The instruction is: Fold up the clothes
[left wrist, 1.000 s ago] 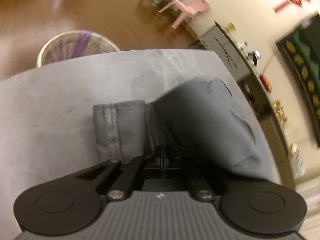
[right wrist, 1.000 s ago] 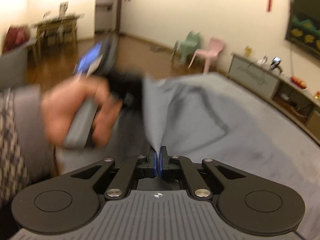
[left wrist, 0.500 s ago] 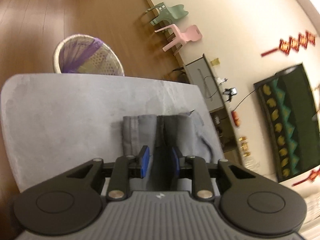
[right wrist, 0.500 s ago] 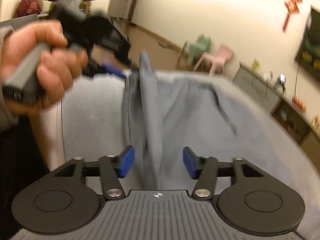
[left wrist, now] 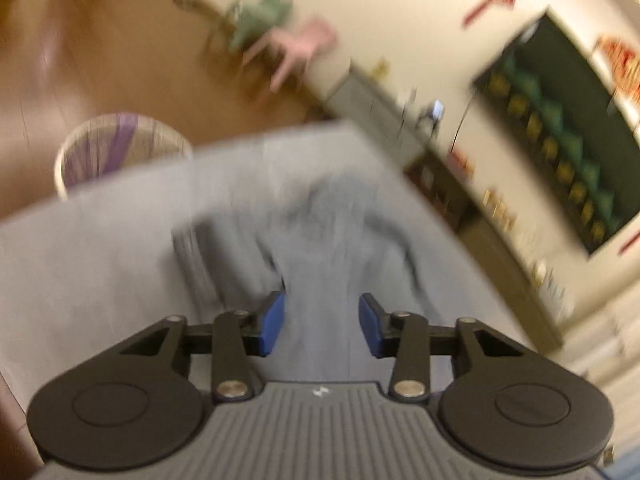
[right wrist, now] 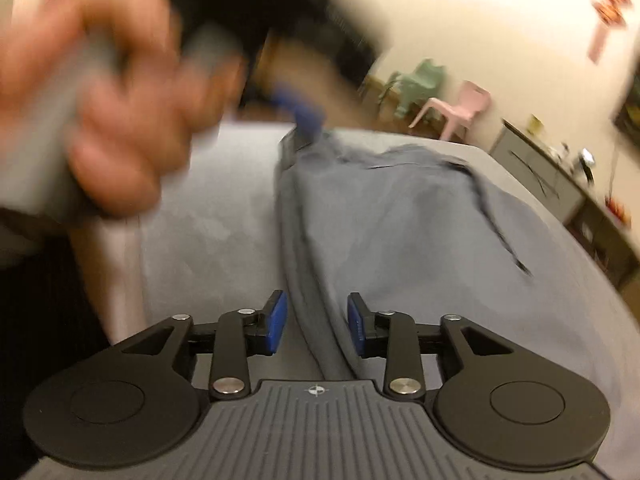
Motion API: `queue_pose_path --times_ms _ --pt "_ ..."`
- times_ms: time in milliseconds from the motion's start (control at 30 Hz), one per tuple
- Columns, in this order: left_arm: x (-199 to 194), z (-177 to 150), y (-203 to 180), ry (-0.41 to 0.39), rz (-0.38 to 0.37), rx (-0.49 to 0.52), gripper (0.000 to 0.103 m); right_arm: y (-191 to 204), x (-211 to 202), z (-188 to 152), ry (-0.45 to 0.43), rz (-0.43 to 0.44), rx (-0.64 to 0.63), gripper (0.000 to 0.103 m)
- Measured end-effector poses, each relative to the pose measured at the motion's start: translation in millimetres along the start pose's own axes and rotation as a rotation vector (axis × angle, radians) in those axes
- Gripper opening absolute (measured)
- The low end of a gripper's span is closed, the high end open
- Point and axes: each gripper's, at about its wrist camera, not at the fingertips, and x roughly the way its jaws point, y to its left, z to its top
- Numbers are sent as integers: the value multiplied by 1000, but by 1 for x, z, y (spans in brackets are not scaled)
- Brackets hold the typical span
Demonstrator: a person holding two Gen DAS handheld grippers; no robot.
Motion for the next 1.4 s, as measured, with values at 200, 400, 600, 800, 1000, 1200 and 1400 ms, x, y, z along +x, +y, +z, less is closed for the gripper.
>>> queue_pose_path --times_ms 200,400,600,800,1000,1200,1400 --pt "24 -1 -1 87 119 6 26 -72 -84 -83 92 -326 34 53" --pt "34 -3 -8 94 201 42 18 -73 -89 -135 259 -422 -278 52" --pt "27 -6 0 84 215 41 8 -75 -69 -130 316 -458 -389 38" --pt "23 -4 5 80 206 9 8 -87 -80 -119 294 -436 -323 0" --pt "17 -4 -5 34 206 39 11 -60 -119 -122 252 -372 -224 0" --pt "-14 -12 -38 -138 123 214 22 -66 -118 -140 261 -295 -84 1" --pt "-9 -51 -100 16 -191 483 25 -96 -150 -137 211 -291 114 2"
